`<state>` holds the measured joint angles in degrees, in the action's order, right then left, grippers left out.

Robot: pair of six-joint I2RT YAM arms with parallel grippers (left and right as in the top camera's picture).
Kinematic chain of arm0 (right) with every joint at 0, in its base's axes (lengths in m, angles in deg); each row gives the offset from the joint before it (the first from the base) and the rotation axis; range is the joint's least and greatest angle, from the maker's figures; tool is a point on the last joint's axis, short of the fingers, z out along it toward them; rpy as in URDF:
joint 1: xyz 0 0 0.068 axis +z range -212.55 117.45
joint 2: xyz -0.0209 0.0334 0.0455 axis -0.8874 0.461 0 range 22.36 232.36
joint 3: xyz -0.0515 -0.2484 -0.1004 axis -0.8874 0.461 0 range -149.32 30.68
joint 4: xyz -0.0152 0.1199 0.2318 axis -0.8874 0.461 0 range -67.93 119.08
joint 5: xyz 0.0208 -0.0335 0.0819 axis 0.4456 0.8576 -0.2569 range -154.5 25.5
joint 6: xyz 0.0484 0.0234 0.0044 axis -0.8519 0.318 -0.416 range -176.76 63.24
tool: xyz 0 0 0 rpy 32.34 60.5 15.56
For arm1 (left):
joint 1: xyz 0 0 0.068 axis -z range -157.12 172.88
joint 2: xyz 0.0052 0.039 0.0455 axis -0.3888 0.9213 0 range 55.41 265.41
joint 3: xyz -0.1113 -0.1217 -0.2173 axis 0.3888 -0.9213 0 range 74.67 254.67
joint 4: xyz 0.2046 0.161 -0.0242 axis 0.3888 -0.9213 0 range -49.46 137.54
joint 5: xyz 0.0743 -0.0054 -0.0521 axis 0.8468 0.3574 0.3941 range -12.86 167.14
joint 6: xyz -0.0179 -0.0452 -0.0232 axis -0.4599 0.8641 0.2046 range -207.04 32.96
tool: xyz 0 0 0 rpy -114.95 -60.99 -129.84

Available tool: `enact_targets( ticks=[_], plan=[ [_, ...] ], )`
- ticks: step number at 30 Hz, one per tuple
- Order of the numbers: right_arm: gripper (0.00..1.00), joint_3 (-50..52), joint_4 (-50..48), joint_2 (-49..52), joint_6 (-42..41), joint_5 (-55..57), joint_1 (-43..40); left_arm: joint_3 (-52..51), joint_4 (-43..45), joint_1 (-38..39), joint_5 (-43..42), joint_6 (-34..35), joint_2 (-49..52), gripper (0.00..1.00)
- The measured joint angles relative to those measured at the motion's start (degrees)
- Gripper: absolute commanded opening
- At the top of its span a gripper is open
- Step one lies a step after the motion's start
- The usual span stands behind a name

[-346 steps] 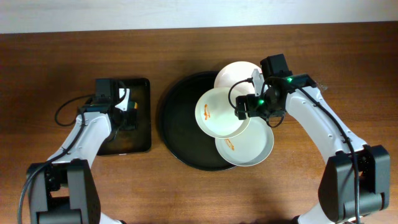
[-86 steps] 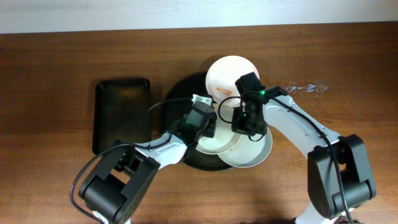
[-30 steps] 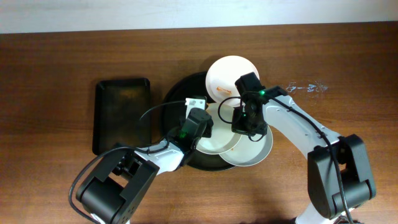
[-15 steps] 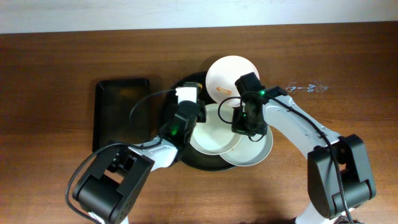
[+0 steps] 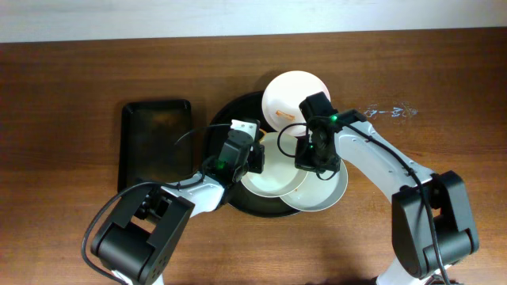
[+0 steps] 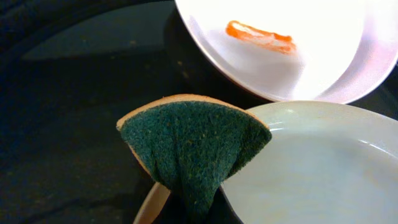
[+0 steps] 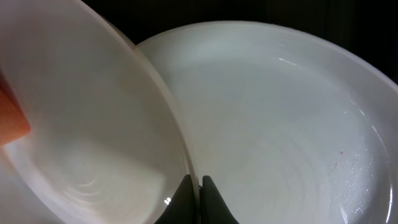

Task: Clean dirty plates on tray and stack at the side
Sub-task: 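Scrub the white plate surface with the sponge in the left gripper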

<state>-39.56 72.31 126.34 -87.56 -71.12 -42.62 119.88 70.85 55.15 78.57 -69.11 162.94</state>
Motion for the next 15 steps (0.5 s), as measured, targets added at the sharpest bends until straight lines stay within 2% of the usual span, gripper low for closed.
enact_targets(
  ticks=[3, 7, 12, 15],
  plan=[
    [0.04, 0.0, 0.0, 0.0, 0.02, 0.02, 0.0, 0.0, 0.0, 0.07, -1.05, 0.0, 0.0, 0.0],
    [0.04, 0.0, 0.02, 0.0, 0.0, 0.02, 0.0, 0.0, 1.07, 2.08, 3.19, 0.0, 0.61, 0.0],
    [0.04, -0.04, 0.0, 0.0, -0.02, 0.09, 0.0, 0.31, 6.78, 2.64, 5.03, 0.0, 4.22, 0.0],
    [0.04, -0.04, 0.0, 0.0, -0.02, 0.09, 0.0, 0.11, 13.07, 2.67, 5.01, 0.0, 5.7, 0.0]
  ],
)
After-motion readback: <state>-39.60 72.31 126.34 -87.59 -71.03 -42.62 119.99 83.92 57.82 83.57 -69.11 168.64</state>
